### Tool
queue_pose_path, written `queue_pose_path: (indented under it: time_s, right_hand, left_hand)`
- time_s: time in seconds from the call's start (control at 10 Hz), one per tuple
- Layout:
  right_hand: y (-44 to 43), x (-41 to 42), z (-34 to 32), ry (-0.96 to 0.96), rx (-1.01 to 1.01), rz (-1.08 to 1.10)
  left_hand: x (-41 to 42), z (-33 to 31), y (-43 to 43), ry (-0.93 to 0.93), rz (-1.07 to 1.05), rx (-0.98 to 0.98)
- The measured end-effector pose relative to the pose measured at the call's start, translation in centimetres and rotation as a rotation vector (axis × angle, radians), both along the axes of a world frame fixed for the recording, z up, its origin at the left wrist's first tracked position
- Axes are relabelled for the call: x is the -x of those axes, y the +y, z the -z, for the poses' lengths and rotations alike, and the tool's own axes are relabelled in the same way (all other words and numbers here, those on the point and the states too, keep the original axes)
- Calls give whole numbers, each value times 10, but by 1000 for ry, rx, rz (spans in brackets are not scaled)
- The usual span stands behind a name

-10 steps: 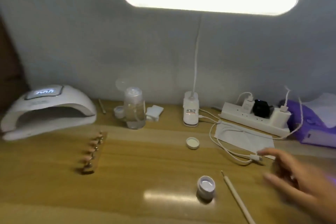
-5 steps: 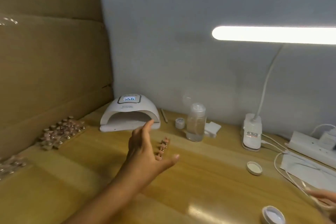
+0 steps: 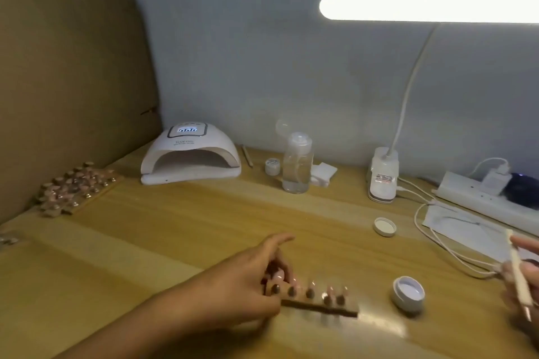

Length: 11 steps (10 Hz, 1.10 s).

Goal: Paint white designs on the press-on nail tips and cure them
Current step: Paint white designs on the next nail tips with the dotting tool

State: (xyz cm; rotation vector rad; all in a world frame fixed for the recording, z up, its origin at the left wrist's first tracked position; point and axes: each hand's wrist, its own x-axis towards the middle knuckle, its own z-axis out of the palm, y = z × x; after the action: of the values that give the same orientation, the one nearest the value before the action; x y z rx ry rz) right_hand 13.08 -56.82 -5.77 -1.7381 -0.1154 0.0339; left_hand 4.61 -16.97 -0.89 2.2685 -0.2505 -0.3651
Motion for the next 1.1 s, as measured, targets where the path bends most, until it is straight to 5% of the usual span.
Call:
queue_pose_path:
  time_s: [0.1,0.2,0.5,0.7,0.8,1.1]
  right_hand:
    - [24,6,-9,-103,51,202]
    - [35,21,-14,-152,-30,168]
    - [51,48,-29,-366,-152,83]
    - [56,50,-34,-310,-215,148]
    - [56,52,-34,-301,-211,191]
    - [58,51,-40,-267,-267,230]
  left_hand:
    - [11,-7,-29,94,240,127]
    - [9,-10,-62,80,328,154]
    - [17,7,-89,-76,348,29]
    - [14,-16,-63,101,438,119]
    - [-3,-18,-72,-202,420,-186]
    - [-16,13,-112,-563,588,-195]
